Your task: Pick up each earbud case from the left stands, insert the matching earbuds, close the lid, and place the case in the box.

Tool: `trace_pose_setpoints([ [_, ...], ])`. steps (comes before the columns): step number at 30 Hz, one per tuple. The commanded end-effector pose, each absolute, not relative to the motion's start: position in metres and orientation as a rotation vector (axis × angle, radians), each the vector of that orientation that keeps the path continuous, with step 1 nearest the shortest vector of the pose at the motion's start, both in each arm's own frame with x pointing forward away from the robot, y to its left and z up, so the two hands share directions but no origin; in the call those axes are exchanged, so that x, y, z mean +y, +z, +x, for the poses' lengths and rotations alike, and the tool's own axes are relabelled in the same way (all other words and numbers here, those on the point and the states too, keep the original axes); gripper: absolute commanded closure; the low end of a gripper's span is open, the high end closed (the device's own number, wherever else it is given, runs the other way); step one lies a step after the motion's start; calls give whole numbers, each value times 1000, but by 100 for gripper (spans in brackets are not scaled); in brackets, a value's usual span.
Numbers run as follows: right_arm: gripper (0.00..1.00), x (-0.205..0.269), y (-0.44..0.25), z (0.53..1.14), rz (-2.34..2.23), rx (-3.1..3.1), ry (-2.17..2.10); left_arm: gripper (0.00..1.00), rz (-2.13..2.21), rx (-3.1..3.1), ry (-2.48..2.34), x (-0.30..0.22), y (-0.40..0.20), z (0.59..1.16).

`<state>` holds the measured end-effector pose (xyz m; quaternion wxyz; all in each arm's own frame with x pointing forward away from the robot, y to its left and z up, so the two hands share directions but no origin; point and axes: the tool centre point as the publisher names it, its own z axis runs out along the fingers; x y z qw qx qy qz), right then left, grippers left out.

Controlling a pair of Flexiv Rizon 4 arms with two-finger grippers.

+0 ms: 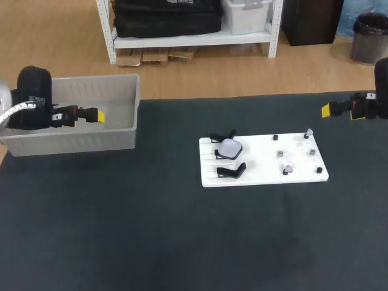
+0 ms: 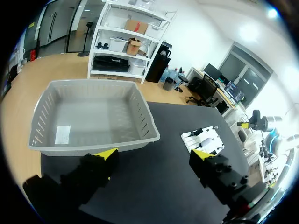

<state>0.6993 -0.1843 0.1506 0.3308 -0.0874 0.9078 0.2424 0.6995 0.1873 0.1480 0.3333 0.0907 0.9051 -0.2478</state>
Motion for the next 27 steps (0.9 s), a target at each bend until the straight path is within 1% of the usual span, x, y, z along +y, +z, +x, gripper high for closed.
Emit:
trace_pose_setpoints([
  [1, 0, -185, 150, 700, -232, 2373, 638, 0, 231, 2378, -633, 185, 150, 700],
  [12, 0, -185, 150, 700, -232, 2373, 638, 0, 231, 2378, -633, 185, 150, 700],
  [14, 0, -185, 150, 700, -232, 2373, 638, 0, 387, 2193, -851, 180, 150, 699],
  [19, 0, -185, 150, 700, -232, 2373, 638, 0, 839, 1660, -1109, 175, 149, 694],
  [22, 0, -185, 150, 700, -232, 2373, 638, 0, 1057, 1420, -1159, 173, 152, 691],
  [25, 0, -185, 150, 700, -232, 2373, 638, 0, 1239, 1322, -1094, 165, 153, 687],
  [27, 0, -185, 150, 700, -232, 2373, 638, 0, 1274, 1323, -1077, 161, 154, 686],
])
